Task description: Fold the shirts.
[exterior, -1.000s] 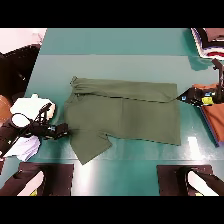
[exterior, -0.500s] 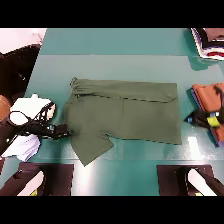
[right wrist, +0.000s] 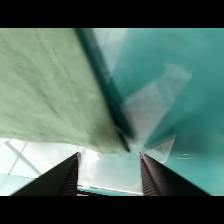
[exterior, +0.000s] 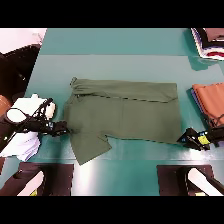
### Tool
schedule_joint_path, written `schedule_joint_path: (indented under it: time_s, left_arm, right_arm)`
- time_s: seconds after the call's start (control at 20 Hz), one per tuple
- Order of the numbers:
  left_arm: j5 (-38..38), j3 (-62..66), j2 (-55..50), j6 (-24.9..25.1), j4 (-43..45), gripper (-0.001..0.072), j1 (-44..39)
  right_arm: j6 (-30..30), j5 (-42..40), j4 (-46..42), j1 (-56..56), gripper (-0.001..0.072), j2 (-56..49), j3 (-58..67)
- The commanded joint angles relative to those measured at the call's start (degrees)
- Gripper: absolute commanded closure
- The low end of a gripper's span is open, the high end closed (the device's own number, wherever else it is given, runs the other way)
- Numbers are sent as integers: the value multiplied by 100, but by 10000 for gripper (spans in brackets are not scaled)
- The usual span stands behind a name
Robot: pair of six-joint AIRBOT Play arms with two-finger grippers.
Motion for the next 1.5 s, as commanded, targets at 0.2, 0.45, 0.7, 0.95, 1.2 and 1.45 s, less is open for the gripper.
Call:
schedule_joint_path:
  time_s: [0.2,0.45,0.7,0.95,1.2,1.45]
  left_arm:
    - [-352,13,190,-9,162,685,2]
    - [-1596,13,1421,-407,409,685,2]
    - [-2234,649,1858,-737,26,685,2]
    - [-581,1333,949,-361,42,684,2]
    - [459,2245,-1119,192,-177,682,2]
    - [763,3654,-2863,201,-219,681,2]
  right_arm:
    - [81,-313,20,841,698,-319,409]
    - [90,490,-807,1233,698,693,411]
    - [400,1235,-1187,1246,700,2002,809]
    - [382,835,-1069,1261,700,1126,1969]
    - [365,46,-710,1919,700,-774,3386]
    - [372,-166,-695,2159,699,-2286,4758]
